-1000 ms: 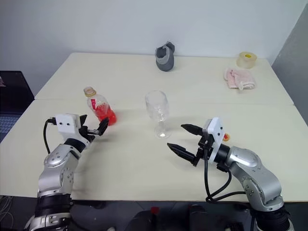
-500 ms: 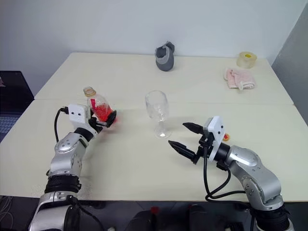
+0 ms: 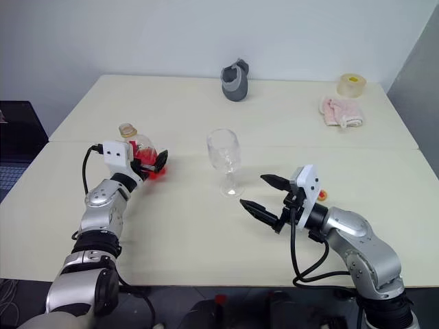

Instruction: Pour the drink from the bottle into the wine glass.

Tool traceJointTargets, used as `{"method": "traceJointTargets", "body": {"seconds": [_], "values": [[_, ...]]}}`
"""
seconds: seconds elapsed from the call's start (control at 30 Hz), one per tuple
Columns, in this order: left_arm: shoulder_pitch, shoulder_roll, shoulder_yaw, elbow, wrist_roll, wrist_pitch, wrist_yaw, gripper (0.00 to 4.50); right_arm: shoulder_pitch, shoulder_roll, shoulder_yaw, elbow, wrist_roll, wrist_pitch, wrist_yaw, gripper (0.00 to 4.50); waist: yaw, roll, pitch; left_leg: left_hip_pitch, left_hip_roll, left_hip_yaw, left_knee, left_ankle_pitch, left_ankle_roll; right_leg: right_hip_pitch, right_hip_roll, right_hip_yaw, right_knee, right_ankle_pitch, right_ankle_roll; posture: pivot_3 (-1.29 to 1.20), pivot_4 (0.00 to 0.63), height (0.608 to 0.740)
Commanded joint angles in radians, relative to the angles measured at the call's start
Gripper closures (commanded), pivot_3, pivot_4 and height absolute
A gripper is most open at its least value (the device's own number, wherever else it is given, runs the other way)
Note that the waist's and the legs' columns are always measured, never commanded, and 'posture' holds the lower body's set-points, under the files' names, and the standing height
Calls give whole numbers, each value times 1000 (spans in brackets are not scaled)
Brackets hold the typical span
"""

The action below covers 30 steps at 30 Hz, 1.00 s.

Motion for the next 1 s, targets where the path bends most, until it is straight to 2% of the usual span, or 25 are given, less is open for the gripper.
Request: {"method": "traceJointTargets", "body": {"seconds": [0.03, 0.17, 0.23, 0.3, 0.6, 0.67, 0.73, 1.0], "values": [[-31, 13, 4, 10, -4, -31, -13, 1222, -10, -5, -12, -41, 22, -1, -6, 0, 0, 0, 0, 0, 0, 0, 0, 0, 0, 0, 0, 0, 0, 0, 0, 0, 150, 740], [-37, 15, 4, 24, -2, -42, -14, 2331, -9, -4, -8, -41, 21, -5, -12, 0, 0, 0, 0, 0, 0, 0, 0, 0, 0, 0, 0, 0, 0, 0, 0, 0, 150, 740], [-39, 17, 5, 22, -2, -41, -14, 2774, -10, -3, -1, -38, 17, -8, -11, 0, 0, 0, 0, 0, 0, 0, 0, 0, 0, 0, 0, 0, 0, 0, 0, 0, 150, 740], [-39, 18, 3, 12, -1, -38, -16, 3026, -10, -2, 1, -37, 15, -10, -12, 0, 0, 0, 0, 0, 0, 0, 0, 0, 0, 0, 0, 0, 0, 0, 0, 0, 150, 740], [-86, 35, -59, -112, 22, 31, -74, 3133, -60, 5, -2, -25, 16, -3, -37, 0, 0, 0, 0, -1, 0, -1, 1, 1, -1, 0, 0, -1, 1, 0, 0, 0, 150, 740], [-129, 45, -88, -121, 41, 46, -102, 3133, -85, 10, -4, -13, 16, 1, -48, 0, 0, 0, 0, -2, 0, 0, 2, 1, -1, -1, 0, -2, 1, 0, 0, 0, 150, 740], [-185, 65, -139, -108, 99, 2, -121, 3134, -117, 31, -15, 4, 32, 21, -79, 0, -1, 0, 0, -3, 0, 0, 2, 1, -1, -1, 0, -3, 1, 0, 0, 0, 150, 740], [-387, 71, -251, -6, 186, -106, -222, 3134, -214, 60, 8, 39, 2, 40, -132, 0, -4, 0, 0, -2, -7, 1, 3, 1, -1, -1, 0, -2, 1, 0, 0, 0, 150, 740]]}}
